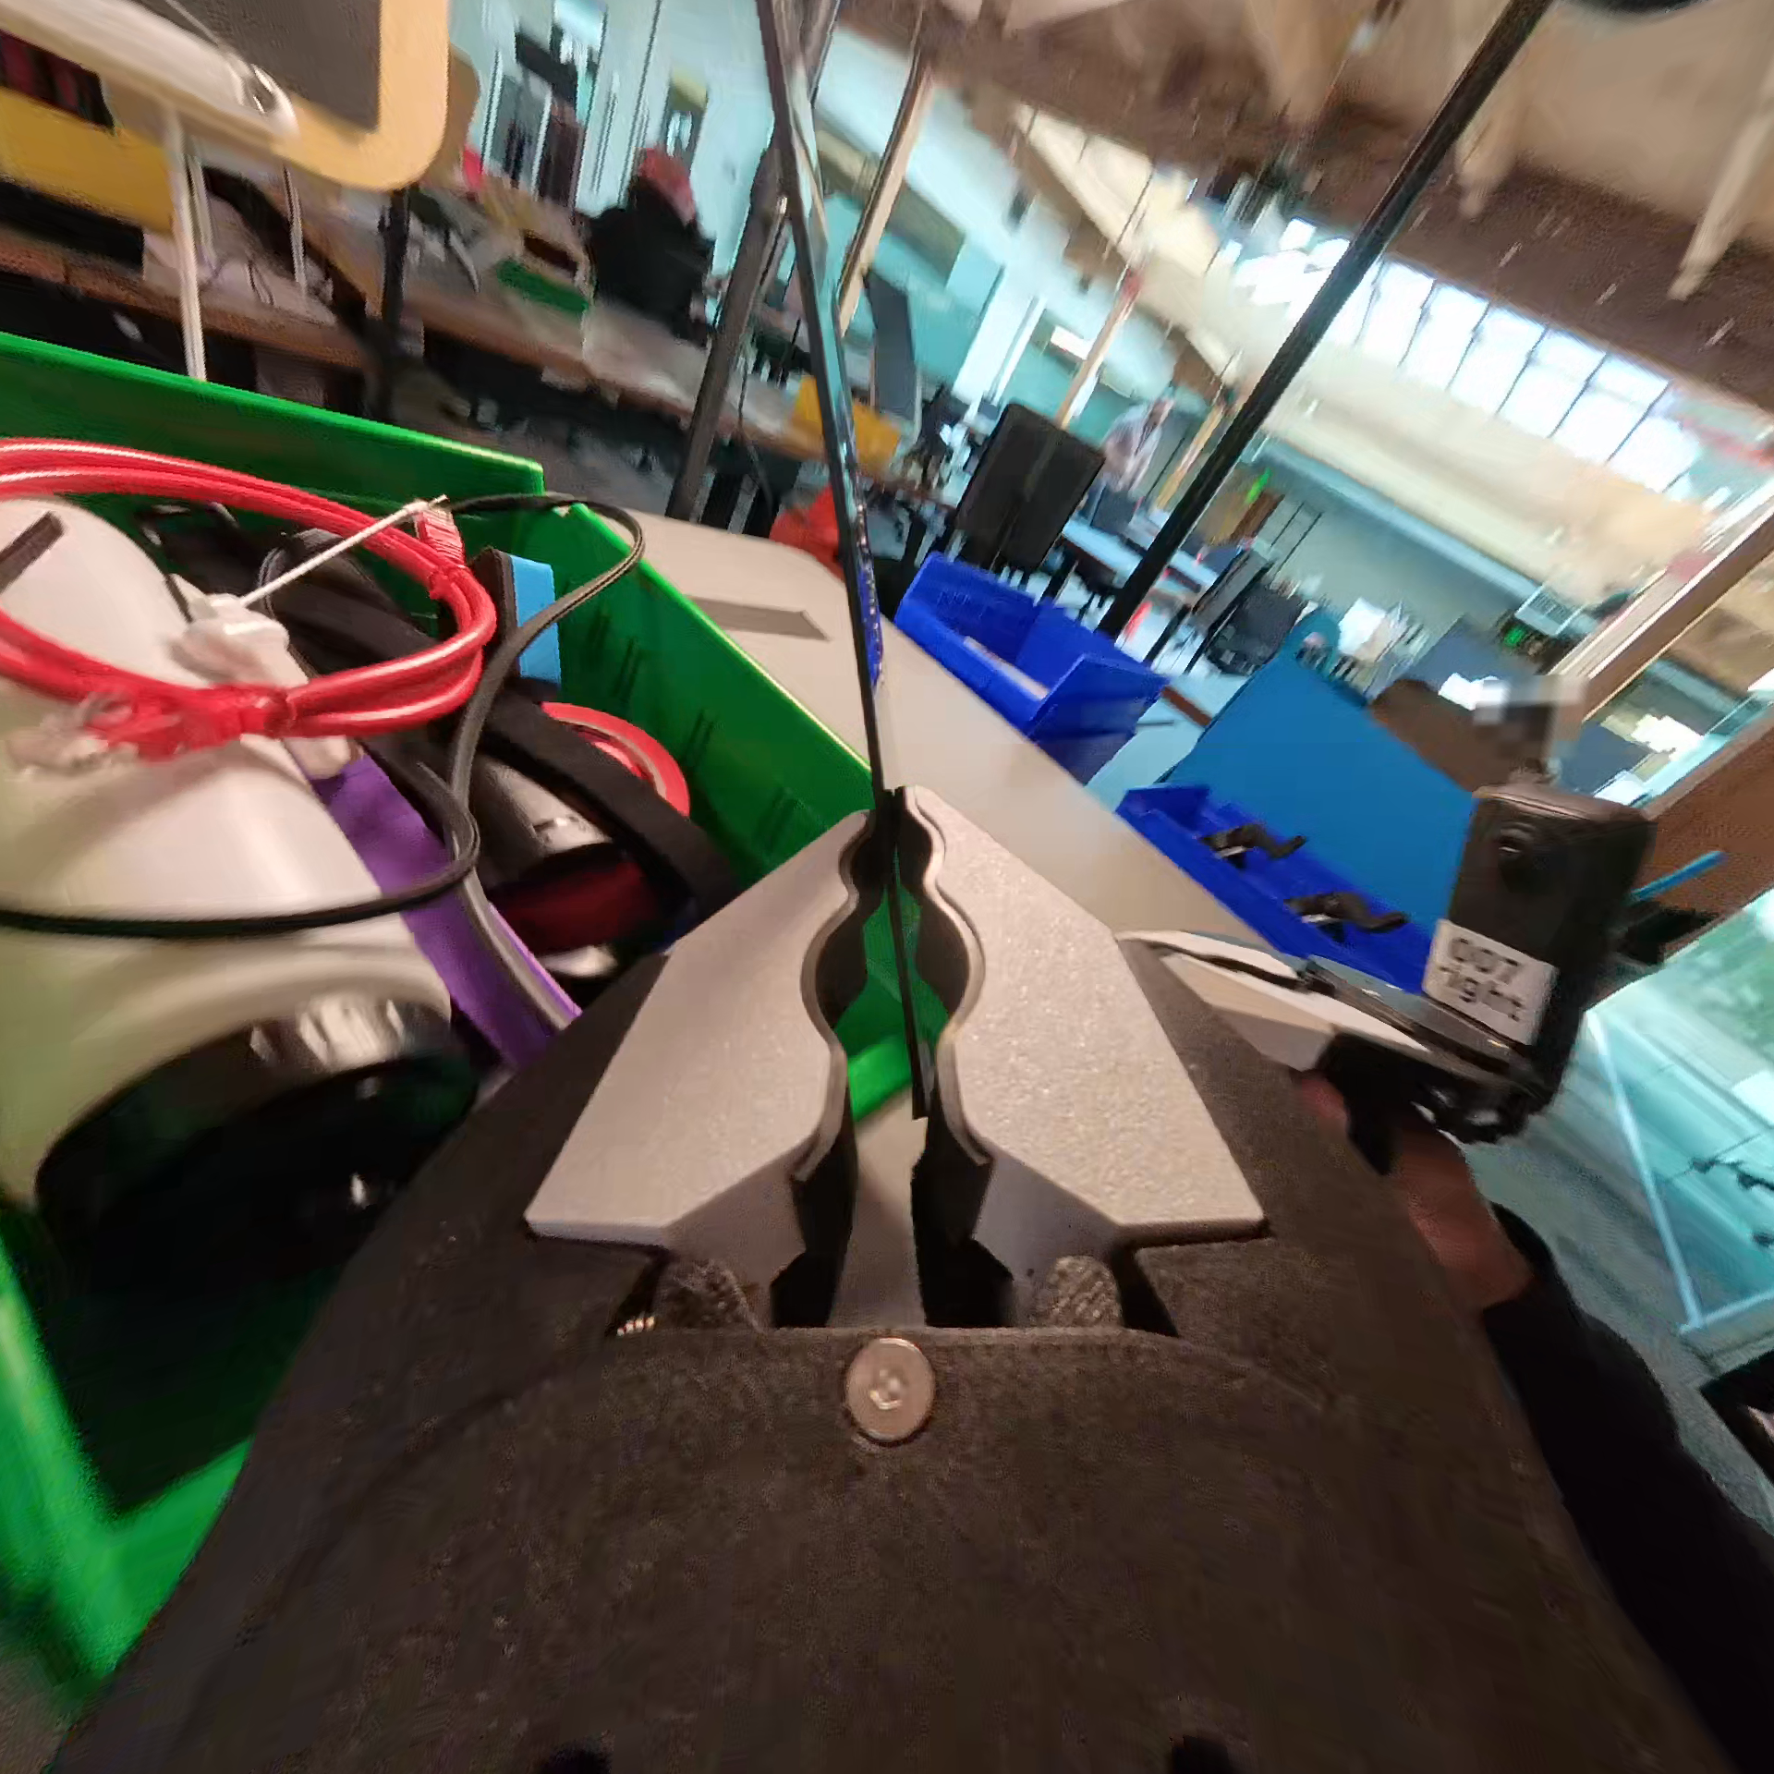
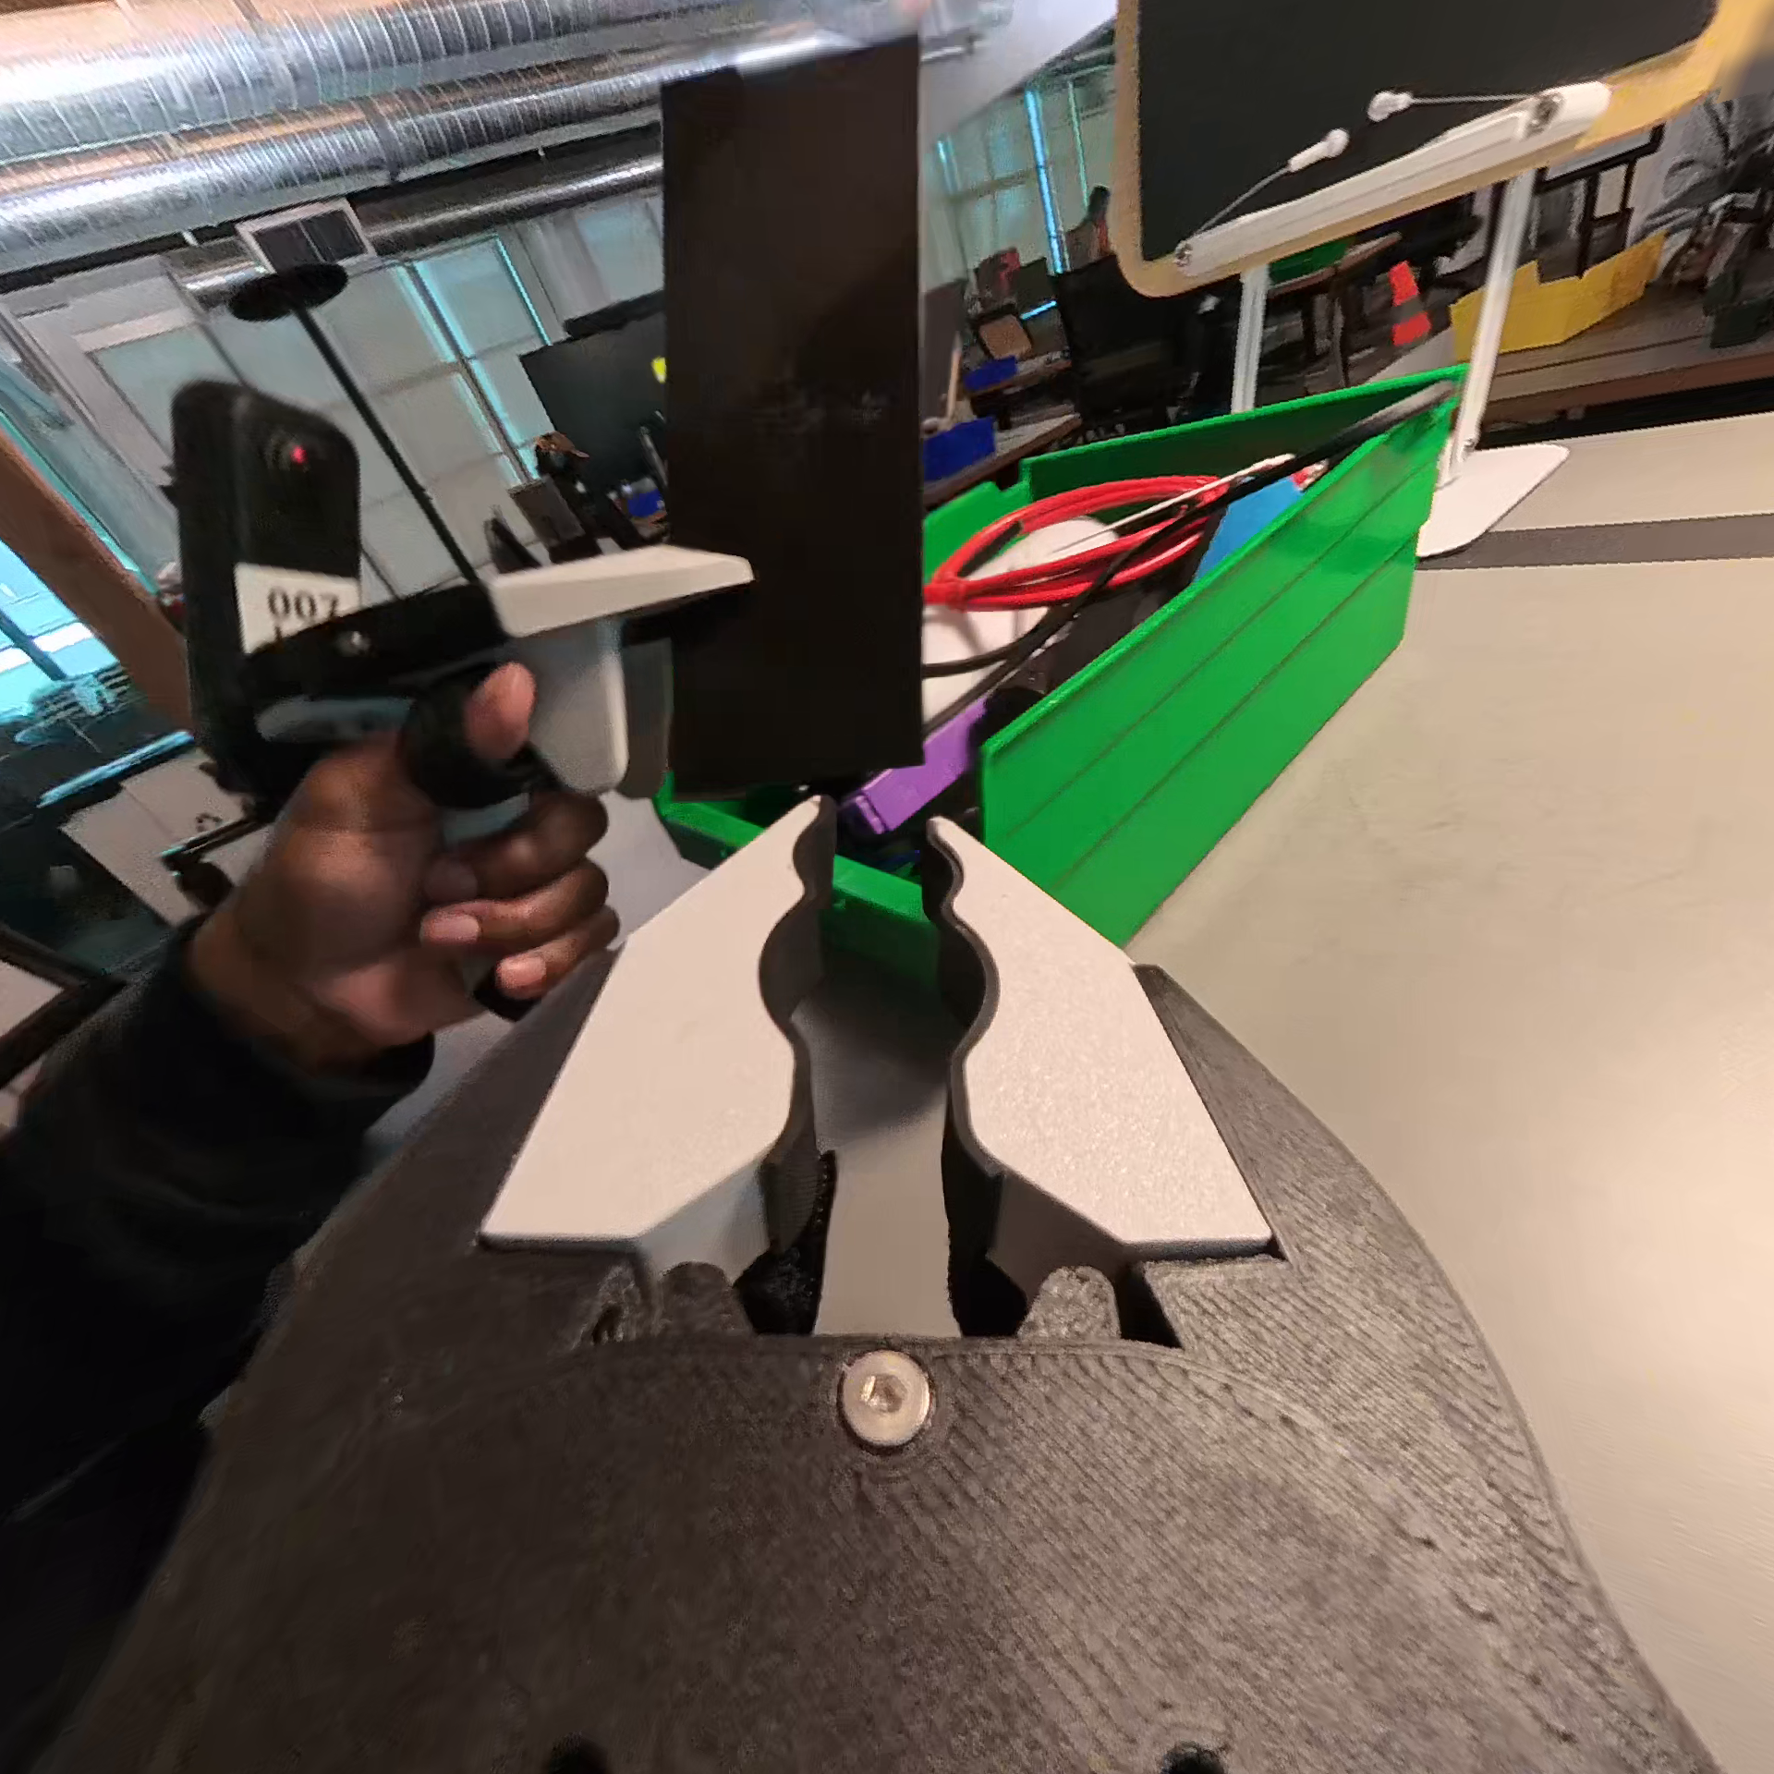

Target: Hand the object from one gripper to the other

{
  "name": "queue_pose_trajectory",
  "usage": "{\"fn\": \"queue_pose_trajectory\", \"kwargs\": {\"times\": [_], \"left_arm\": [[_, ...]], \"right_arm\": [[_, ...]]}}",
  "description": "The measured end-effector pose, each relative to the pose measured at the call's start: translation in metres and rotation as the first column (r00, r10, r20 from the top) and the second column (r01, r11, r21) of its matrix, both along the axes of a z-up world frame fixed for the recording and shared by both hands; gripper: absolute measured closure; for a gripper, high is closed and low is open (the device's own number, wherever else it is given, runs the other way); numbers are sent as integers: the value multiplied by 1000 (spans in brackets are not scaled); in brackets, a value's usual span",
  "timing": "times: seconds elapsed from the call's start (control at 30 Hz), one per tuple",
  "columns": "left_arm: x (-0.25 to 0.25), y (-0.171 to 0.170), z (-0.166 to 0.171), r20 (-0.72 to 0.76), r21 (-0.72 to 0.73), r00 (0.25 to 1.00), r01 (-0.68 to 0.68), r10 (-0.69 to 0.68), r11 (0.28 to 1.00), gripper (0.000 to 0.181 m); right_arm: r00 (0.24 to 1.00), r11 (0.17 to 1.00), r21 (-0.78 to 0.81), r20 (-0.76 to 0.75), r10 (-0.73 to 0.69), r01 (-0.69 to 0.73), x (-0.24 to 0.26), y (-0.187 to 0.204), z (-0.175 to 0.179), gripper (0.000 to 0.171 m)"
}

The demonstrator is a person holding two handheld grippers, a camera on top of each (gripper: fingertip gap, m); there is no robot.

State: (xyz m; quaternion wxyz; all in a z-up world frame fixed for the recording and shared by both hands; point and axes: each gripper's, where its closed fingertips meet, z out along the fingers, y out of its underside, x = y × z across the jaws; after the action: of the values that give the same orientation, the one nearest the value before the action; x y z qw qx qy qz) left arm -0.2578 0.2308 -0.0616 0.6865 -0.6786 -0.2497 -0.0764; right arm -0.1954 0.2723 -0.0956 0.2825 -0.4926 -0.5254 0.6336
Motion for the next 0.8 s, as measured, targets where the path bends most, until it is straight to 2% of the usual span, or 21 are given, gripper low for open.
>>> {"fn": "queue_pose_trajectory", "kwargs": {"times": [0.03,0.13,0.23,0.37,0.43,0.6,0.8], "left_arm": [[9,-12,2,-12,57,1000,7,-6,998,178],[35,-48,-1,-32,197,995,98,-93,976,178],[40,-80,-19,-52,163,995,88,-81,983,178],[50,-115,-15,-263,98,962,95,-66,991,178],[63,-125,-10,-371,102,923,151,-104,983,178],[87,-136,-4,-365,155,914,248,-178,956,178],[87,-146,6,-319,263,935,246,-156,933,178]], "right_arm": [[1000,1000,-9,-12,17,-17,3,-6,2,149],[993,994,-67,-80,82,-87,12,-28,12,145],[979,982,-56,-106,176,-183,17,-53,15,139],[960,975,-9,-175,219,-224,17,-76,26,136],[950,965,12,-169,262,-264,15,-95,25,133],[919,935,63,-173,355,-350,19,-136,22,124],[885,898,11,-163,435,-439,32,-145,21,125]]}}
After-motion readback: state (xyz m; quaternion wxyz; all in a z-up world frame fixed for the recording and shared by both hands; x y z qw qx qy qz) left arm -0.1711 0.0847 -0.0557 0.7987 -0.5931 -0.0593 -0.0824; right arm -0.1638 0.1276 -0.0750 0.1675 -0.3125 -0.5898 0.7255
